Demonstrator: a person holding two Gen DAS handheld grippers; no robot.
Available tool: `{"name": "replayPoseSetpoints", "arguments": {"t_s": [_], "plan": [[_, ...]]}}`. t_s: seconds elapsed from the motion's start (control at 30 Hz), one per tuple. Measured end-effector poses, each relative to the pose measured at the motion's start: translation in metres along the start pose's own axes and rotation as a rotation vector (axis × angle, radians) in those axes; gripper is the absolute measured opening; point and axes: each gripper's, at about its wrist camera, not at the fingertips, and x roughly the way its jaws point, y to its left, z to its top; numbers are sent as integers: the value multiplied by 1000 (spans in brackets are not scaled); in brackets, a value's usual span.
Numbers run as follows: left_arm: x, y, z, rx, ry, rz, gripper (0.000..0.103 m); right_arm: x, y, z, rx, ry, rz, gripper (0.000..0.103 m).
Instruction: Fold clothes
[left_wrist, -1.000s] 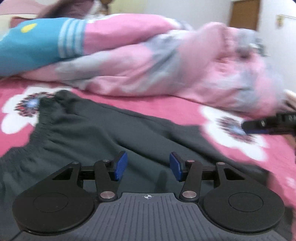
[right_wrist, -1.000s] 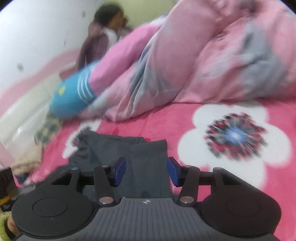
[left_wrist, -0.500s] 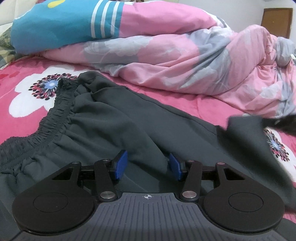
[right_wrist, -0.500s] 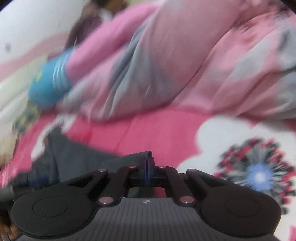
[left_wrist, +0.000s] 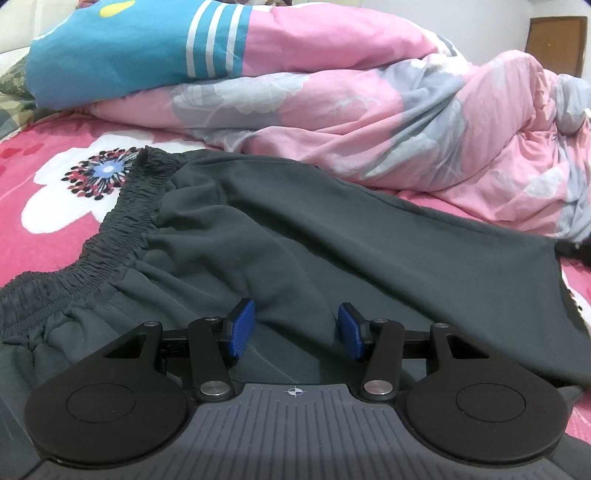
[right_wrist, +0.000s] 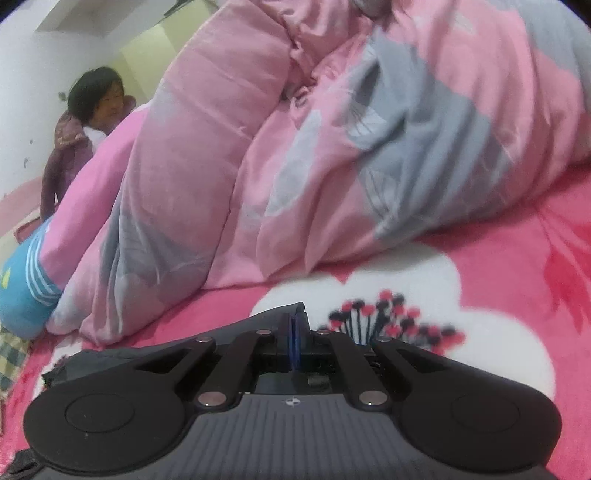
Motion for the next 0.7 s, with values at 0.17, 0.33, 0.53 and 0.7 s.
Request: {"name": "replayPoseSetpoints", "arguments": {"t_s": [0.17,0.33,0.53,0.7], "plan": [[0,-1,0,3,-1,6,50,30,10,25,-107,-3,-48,1],[1,-1,0,7,1,10,50,70,10,35,-203,24,-116,1],[1,-1,0,14,2,12,50,107,3,23,-289,62,-217,2],[1,-1,0,15,2,8,52,72,-19,40,-212,63,-243,4]]}}
